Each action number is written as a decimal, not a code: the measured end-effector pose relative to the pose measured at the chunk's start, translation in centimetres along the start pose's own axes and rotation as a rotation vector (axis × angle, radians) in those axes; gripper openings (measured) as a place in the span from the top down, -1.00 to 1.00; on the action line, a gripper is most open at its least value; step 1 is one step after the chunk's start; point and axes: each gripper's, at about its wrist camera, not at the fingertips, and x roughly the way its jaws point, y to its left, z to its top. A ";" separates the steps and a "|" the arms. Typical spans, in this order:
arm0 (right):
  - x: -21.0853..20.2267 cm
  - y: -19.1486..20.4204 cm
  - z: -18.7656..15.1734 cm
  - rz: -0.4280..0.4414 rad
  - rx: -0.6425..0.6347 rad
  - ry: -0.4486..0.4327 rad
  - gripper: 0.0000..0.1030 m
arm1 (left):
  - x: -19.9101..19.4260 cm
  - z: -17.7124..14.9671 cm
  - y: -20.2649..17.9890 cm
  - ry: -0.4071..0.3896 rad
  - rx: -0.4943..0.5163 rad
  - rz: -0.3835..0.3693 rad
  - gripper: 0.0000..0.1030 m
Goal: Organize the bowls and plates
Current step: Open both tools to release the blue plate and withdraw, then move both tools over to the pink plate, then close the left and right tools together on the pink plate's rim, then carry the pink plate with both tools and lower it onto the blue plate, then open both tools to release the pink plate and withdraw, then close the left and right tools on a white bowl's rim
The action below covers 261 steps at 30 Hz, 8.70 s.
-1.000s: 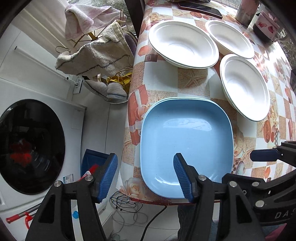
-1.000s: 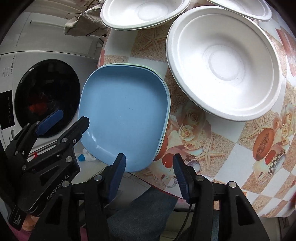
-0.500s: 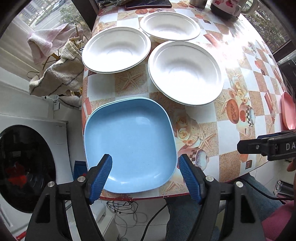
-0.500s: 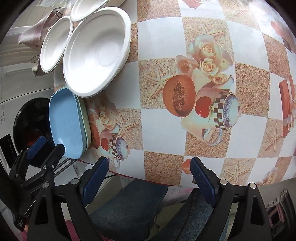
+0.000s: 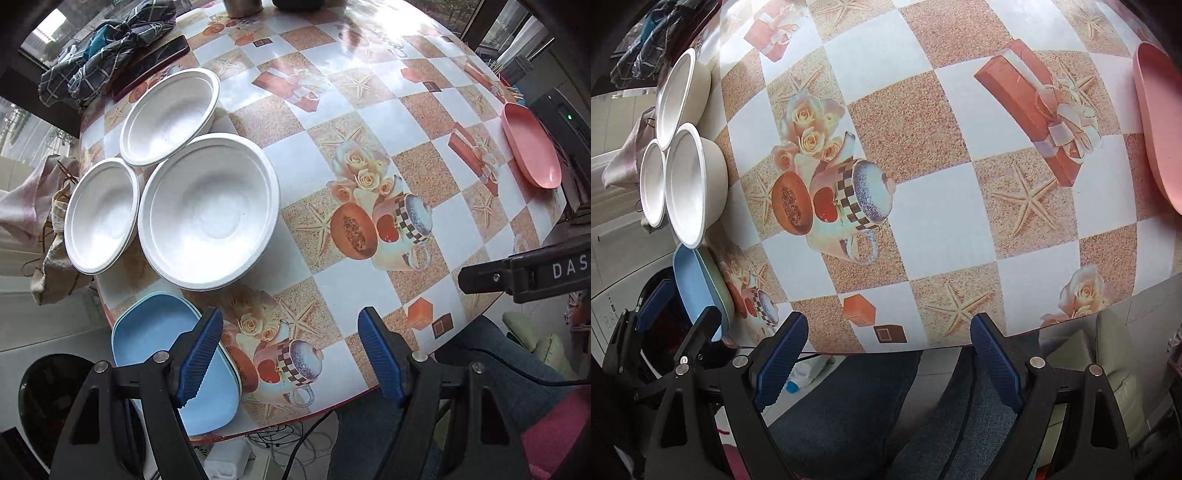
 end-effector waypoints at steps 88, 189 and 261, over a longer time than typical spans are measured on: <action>-5.7 -14.0 3.3 -0.164 -0.130 -0.231 0.36 | 8.4 13.4 -19.6 0.053 0.144 -0.046 0.36; 3.1 23.1 -4.6 -0.176 -0.716 0.059 0.38 | 1.1 -12.9 17.5 -0.020 -0.566 0.027 0.35; -1.9 11.3 10.7 -0.096 -0.305 -0.075 0.43 | 8.6 4.7 10.8 0.125 -0.365 -0.057 0.48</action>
